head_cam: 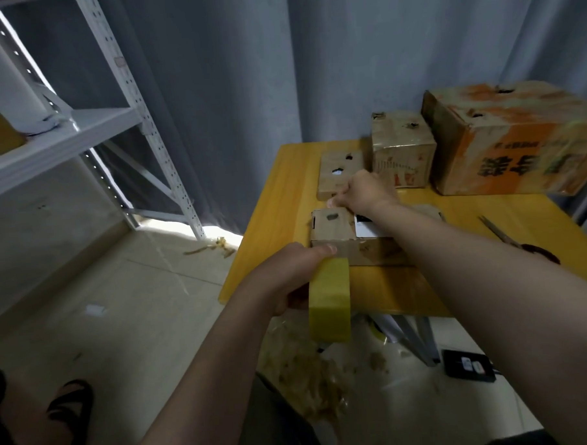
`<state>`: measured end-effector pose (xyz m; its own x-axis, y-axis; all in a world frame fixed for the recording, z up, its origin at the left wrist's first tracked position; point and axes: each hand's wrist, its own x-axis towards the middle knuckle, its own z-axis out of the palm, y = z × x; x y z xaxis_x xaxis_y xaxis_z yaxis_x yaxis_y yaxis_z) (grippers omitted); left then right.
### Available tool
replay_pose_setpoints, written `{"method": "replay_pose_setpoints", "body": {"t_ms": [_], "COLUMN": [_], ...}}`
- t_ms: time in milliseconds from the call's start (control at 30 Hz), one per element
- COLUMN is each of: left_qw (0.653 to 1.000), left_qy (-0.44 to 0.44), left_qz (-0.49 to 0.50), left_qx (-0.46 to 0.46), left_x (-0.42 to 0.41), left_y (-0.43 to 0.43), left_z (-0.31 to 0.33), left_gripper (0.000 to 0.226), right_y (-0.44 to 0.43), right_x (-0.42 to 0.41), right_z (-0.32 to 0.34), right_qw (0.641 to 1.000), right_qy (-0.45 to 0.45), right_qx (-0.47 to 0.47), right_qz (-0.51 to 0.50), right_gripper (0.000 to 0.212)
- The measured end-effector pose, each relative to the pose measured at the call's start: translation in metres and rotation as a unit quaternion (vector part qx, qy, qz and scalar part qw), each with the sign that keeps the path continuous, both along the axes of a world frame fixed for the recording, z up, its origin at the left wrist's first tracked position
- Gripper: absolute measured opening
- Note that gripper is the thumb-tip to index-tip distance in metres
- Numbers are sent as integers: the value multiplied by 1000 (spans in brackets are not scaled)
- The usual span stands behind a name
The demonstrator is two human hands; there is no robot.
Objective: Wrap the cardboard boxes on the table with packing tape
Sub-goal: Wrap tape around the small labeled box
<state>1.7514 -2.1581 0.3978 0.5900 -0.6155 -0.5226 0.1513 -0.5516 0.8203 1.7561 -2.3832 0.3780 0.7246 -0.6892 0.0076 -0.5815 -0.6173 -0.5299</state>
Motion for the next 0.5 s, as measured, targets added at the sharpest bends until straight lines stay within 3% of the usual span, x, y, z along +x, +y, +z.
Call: {"method": "replay_pose_setpoints", "body": {"t_ms": [100, 167, 267, 367, 500], "left_qw": [1000, 999, 999, 999, 999], "left_qy": [22, 29, 27, 34, 33], "left_qz": [0, 10, 15, 15, 14], "left_qx": [-3, -9, -11, -15, -16], "left_x": [0, 1, 1, -1, -4], "left_y": [1, 1, 0, 1, 4], "left_z": [-3, -5, -7, -8, -9], "left_gripper": [26, 31, 35, 29, 27], "right_y": [3, 7, 10, 12, 13], "right_x": [-1, -5, -11, -13, -8], "right_z": [3, 1, -4, -6, -5], "right_qw": [997, 996, 983, 982, 984], "right_qy": [39, -33, -144, -73, 12], "right_qx": [-65, -76, -9, 4, -69], "right_qz": [-14, 13, 110, 174, 164], "right_gripper": [41, 48, 28, 40, 64]}}
